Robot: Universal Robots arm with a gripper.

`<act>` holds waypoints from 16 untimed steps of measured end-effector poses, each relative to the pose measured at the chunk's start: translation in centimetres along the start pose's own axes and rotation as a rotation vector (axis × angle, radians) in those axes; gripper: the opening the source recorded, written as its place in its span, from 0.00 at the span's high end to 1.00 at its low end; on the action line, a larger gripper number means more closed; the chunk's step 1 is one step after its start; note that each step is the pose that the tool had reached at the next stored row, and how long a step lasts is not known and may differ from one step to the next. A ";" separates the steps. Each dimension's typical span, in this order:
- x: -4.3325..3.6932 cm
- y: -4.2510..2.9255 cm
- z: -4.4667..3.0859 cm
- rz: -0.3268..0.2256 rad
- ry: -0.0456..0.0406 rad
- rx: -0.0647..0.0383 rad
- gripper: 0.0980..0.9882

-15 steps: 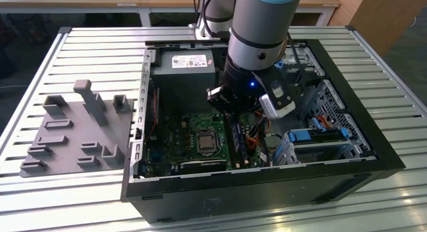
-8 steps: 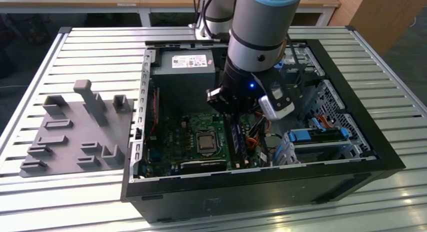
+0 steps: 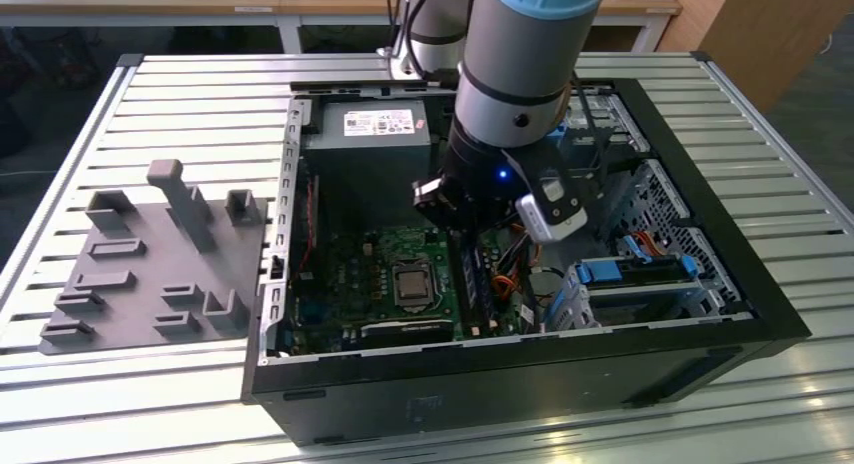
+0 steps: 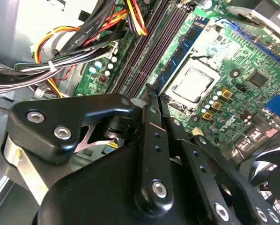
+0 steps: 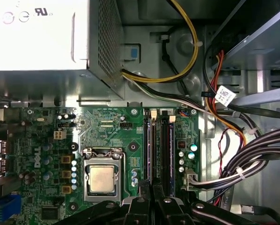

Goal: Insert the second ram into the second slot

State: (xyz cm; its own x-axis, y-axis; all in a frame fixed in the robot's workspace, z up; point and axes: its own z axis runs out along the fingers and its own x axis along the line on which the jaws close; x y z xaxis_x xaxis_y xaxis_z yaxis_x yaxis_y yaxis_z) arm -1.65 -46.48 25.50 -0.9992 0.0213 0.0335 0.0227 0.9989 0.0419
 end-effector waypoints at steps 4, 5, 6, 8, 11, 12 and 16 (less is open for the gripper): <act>0.00 -0.04 0.13 0.000 0.0001 0.000 0.96; -0.01 -0.06 0.15 0.000 0.0000 0.000 0.96; -0.01 -0.10 0.16 0.000 0.0000 0.000 0.96; -0.01 -0.18 0.18 0.000 0.0001 0.000 0.96; -0.02 -0.22 0.31 0.000 0.0005 0.000 0.96; -0.05 -0.23 0.43 0.000 0.0008 0.000 0.96; -0.10 -0.24 0.79 0.008 0.0008 0.000 0.96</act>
State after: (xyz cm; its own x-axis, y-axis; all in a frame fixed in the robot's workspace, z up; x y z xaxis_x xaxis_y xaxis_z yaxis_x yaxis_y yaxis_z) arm -1.58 -46.69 24.70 -0.9990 0.0293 0.0347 0.0307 0.9987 0.0419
